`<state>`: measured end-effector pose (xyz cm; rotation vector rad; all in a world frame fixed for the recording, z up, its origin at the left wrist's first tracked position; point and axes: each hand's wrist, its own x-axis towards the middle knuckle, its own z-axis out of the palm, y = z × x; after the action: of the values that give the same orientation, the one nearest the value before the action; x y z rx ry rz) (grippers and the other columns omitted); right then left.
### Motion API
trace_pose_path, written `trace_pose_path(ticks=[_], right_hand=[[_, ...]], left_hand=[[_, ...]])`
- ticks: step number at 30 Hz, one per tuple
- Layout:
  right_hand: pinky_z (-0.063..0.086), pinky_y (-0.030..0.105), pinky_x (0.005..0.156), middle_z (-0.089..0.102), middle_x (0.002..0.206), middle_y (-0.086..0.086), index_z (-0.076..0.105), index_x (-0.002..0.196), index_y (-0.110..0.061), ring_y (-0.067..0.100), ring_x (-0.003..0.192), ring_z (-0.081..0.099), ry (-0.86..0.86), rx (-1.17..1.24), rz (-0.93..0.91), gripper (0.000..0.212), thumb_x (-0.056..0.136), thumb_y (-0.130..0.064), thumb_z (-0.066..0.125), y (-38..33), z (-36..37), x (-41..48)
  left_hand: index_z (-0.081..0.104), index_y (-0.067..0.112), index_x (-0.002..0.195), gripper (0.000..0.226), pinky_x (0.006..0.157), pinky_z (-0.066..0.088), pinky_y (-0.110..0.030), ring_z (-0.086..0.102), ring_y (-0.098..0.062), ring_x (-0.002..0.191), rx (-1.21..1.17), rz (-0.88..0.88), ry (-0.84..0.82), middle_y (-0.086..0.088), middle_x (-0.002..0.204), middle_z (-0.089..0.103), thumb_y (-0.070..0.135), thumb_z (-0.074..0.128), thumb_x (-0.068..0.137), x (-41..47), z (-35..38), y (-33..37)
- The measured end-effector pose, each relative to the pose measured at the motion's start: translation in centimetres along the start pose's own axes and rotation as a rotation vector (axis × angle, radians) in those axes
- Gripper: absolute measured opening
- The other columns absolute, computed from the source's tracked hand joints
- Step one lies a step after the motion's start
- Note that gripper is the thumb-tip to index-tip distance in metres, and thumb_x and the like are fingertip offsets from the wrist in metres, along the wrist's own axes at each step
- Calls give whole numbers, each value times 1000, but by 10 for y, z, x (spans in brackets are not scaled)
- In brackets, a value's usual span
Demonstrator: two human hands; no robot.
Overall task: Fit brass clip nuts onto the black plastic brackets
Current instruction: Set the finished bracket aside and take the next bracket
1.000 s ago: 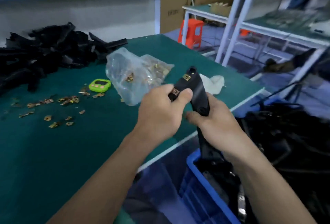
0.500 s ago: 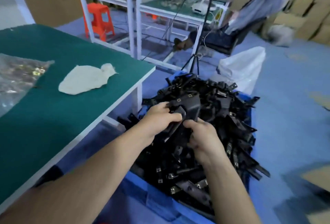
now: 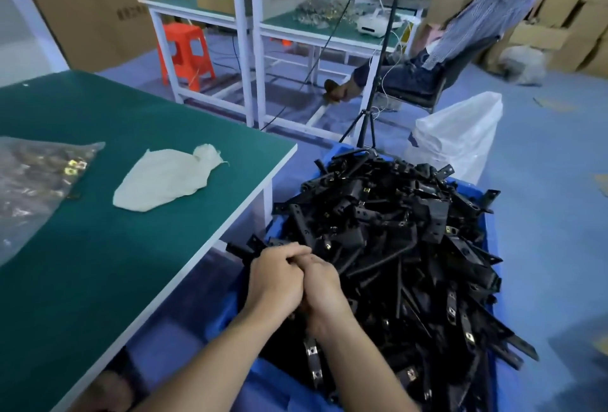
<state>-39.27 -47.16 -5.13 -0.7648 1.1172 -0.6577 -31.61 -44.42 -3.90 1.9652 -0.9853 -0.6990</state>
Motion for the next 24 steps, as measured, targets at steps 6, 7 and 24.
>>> trace_pose_path(ticks=[6, 7, 24], right_hand=[[57, 27, 67, 77, 99, 16, 77, 99, -4, 21, 89, 75, -110, 110, -127, 30, 101, -11, 48, -14, 56, -25], [56, 26, 65, 77, 96, 14, 78, 96, -6, 18, 87, 75, -143, 120, -171, 29, 100, -12, 49, -22, 66, -30], [54, 28, 60, 76, 81, 7, 73, 79, -13, 21, 78, 74, -733, -370, -374, 26, 90, -5, 50, -16, 333, -129]], left_hand=[[76, 21, 122, 49, 89, 34, 6, 56, 11, 115, 84, 279, 134, 9, 130, 69, -6, 46, 95, -8, -55, 9], [76, 24, 120, 50, 90, 35, 6, 55, 12, 115, 67, 343, 209, 11, 128, 70, -6, 45, 93, -10, -66, 15], [73, 49, 104, 62, 85, 50, -9, 68, 2, 95, 5, 241, 759, 25, 103, 75, 6, 39, 75, -64, -335, -51]])
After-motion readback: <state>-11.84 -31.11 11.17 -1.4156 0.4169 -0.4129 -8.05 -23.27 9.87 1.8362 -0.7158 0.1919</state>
